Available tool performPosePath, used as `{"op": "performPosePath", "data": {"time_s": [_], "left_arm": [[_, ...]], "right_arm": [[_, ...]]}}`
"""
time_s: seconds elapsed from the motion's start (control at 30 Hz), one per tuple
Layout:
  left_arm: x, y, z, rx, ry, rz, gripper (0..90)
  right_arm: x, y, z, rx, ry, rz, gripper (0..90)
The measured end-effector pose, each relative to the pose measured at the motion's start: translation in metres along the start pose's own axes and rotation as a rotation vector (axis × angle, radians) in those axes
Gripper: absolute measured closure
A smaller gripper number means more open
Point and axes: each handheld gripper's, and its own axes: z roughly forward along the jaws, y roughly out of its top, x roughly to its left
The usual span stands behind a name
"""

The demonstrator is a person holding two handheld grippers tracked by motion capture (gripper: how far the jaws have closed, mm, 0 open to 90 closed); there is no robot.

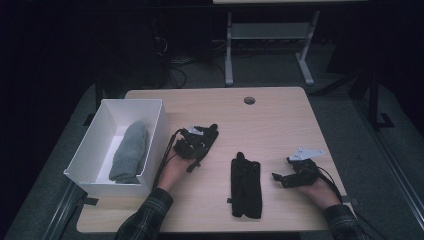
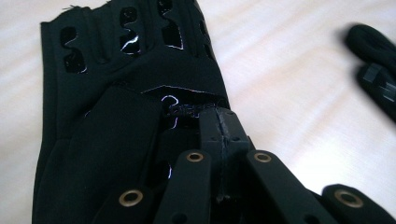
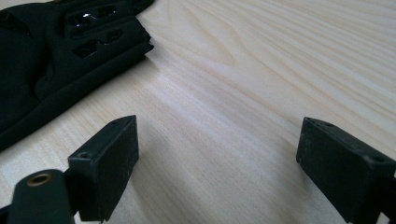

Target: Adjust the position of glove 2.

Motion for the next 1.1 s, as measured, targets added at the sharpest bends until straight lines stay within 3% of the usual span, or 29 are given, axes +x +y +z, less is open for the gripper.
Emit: {"op": "performPosePath", "data": {"time_s": [0.1, 0.2, 0.6, 0.73, 0.97, 1.1], "left_arm": [[-0.01, -0.004, -0.003, 0.02, -0.034, 0.03, 89.8], [-0.019, -0.009, -0.004, 0.009, -0.068, 0.051, 89.8], [-0.049, -0.033, -0.017, 0.006, -0.155, 0.079, 89.8], [-0.056, -0.038, -0.021, 0.016, -0.161, 0.096, 89.8], [-0.064, -0.041, -0.022, 0.009, -0.176, 0.091, 89.8], [-0.066, -0.039, -0.025, 0.012, -0.169, 0.125, 89.8]], "right_arm": [[0.0, 0.0, 0.0, 0.0, 0.0, -0.001, 12.8], [0.0, 0.0, 0.0, 0.001, 0.0, 0.0, 12.8], [0.0, 0.0, 0.0, 0.001, -0.002, 0.001, 12.7], [0.0, 0.0, 0.0, 0.0, -0.003, -0.003, 12.6], [0.0, 0.0, 0.0, 0.0, -0.002, -0.003, 12.6], [0.0, 0.0, 0.0, 0.0, -0.003, -0.003, 12.6]]}}
